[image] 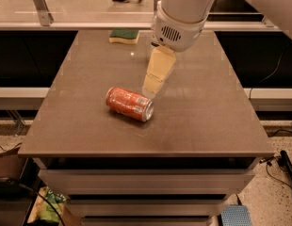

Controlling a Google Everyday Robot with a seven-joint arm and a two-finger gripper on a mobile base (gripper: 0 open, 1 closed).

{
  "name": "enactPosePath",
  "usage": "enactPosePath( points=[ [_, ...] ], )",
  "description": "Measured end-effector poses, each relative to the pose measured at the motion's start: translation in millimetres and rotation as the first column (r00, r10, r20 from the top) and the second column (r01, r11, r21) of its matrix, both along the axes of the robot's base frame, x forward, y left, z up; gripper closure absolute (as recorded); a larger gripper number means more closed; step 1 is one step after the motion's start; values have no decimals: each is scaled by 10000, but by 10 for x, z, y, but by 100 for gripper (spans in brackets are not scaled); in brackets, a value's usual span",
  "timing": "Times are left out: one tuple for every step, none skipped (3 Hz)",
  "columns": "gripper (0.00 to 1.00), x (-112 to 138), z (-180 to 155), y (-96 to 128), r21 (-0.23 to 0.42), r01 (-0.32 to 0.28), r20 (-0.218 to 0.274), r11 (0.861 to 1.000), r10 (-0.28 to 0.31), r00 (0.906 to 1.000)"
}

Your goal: Place coke can upright

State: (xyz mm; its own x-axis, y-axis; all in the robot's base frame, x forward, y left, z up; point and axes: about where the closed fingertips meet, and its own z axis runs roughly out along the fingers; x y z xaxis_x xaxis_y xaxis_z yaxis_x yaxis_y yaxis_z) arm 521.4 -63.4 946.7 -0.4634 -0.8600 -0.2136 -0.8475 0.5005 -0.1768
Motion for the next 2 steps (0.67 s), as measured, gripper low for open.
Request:
enactPosePath(
  points=[
    [0,155,-193,133,89,-501,-331,9987,504,9982],
    [0,215,-374,296,176,-922,-653,9956,932,9935]
  ],
)
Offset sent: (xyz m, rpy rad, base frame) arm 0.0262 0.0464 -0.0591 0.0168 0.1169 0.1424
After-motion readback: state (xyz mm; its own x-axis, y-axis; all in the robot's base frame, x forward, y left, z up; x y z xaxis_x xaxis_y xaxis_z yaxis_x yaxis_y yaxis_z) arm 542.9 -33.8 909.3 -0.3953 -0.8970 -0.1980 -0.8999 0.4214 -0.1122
